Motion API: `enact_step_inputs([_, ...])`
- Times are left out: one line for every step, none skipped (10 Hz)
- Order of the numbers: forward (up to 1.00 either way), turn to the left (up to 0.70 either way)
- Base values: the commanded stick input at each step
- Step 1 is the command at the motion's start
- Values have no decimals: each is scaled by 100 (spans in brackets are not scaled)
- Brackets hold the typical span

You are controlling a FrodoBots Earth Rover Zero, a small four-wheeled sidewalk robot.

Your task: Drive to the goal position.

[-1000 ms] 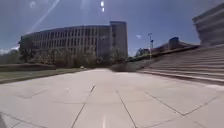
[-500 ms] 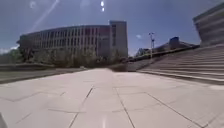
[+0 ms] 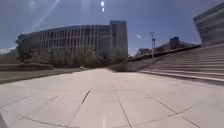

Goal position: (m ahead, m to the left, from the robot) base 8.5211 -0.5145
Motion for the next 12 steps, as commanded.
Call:
enact_step_inputs([70,-9])
enact_step_inputs([70,-33])
enact_step_inputs([70,-30])
enact_step_inputs([70,-9])
enact_step_inputs([70,-1])
enact_step_inputs([70,0])
enact_step_inputs([70,0])
enact_step_inputs([70,0])
enact_step_inputs([70,0])
enact_step_inputs([70,0])
enact_step_inputs([70,0])
enact_step_inputs([70,0])
